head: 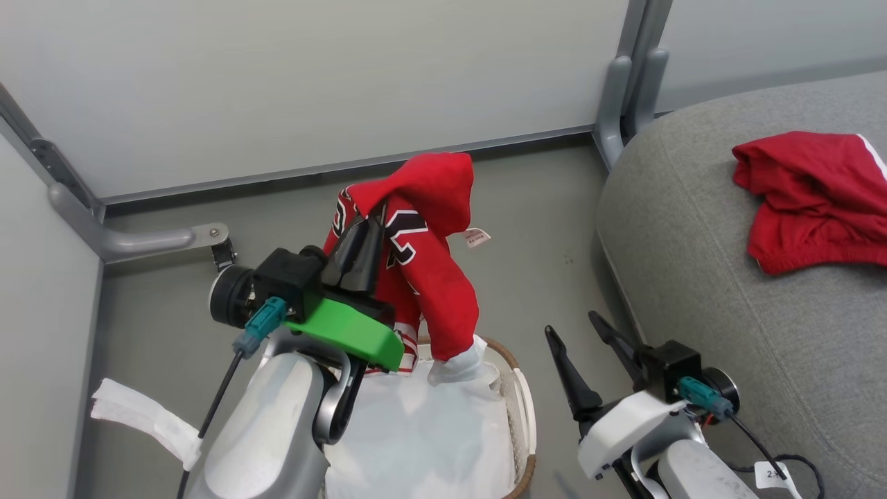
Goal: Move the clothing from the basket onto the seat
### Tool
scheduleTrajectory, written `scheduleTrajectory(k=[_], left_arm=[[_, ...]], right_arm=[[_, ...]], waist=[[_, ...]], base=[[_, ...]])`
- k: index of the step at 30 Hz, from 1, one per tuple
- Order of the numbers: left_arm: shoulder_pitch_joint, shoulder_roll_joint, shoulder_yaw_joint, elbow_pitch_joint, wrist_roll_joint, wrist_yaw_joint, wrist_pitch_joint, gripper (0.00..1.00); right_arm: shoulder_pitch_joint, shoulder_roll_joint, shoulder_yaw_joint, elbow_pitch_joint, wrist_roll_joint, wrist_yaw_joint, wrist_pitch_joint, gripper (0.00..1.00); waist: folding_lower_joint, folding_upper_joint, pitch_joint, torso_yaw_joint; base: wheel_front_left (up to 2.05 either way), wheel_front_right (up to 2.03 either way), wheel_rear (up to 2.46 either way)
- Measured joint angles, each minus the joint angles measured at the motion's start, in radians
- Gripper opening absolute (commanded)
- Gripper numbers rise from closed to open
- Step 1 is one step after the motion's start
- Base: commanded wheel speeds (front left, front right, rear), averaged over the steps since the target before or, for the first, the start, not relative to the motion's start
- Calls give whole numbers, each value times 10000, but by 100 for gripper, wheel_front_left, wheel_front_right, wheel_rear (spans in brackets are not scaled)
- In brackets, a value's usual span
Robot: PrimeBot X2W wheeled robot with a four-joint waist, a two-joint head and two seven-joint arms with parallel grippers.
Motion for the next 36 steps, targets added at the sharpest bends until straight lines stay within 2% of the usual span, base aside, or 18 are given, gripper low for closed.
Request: scheduleTrajectory(k=[14,24,36], left_arm=[[-133,-23,-690,196,-403,117,-8,0],[-341,-29,-1300,378,-844,261,-94,0],[-520,-29,-2031,489,-1348,476,-125,0]], right_arm=[[-1446,8,2159,69,357,2,0,100],[-2612,0,3126,1206,591,0,0,100],[-3960,4,4339,2493,1187,2,0,100]], waist=[[1,0,212,603],[1,0,394,1192],[1,0,461,1557]], base=[[0,0,0],[0,0,0],[0,0,0]])
